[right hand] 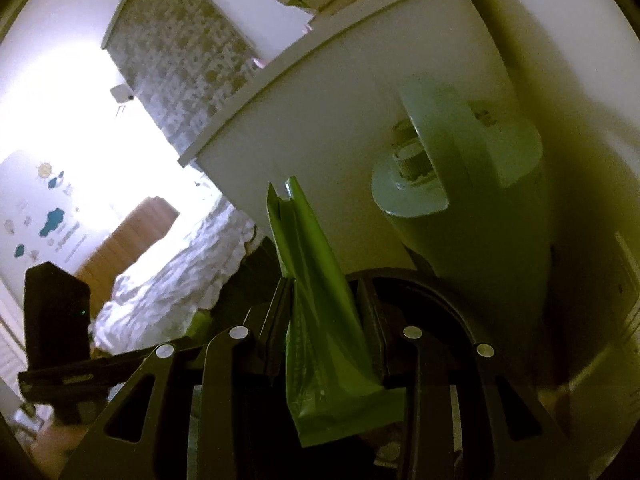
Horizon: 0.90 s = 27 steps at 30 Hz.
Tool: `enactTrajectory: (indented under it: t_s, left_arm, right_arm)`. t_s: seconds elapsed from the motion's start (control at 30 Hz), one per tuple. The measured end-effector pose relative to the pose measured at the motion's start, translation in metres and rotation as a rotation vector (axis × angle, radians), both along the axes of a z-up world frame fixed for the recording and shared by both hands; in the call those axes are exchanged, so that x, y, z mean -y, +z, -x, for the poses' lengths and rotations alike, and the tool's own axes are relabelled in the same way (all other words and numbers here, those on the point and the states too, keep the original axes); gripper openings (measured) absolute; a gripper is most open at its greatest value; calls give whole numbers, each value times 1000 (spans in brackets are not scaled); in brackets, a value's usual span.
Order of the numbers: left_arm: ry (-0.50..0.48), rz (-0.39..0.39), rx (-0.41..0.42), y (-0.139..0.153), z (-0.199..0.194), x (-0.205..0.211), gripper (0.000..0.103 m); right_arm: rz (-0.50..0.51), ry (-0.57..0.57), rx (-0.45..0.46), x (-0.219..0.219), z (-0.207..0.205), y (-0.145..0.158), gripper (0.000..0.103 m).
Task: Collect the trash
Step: 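Carry both items over the black bin and open both tools to drop them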
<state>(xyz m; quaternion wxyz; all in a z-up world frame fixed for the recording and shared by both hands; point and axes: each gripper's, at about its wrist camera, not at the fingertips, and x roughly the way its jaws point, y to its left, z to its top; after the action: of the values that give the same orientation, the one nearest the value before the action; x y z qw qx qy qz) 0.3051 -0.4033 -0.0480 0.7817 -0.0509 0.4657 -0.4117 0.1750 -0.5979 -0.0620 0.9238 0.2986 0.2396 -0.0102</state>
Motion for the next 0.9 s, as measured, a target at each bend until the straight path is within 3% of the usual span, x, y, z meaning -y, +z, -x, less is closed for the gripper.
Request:
enactTrajectory:
  t_s: [0.5, 0.77, 0.83, 0.9]
  left_arm:
    - [25, -15, -43, -17, -15, 9, 31]
    - [20, -16, -30, -11, -16, 13, 34]
    - [34, -18, -32, -9, -17, 12, 53]
    - [50, -13, -18, -3, -16, 9, 63]
  right_arm:
    - [-5, 16, -59, -3, -10, -1, 35]
    - [-29, 11, -58, -2, -9, -3, 46]
    - [-32, 7, -56, -2, -9, -3, 49]
    - [-38, -1, -54, -2, -8, -3, 54]
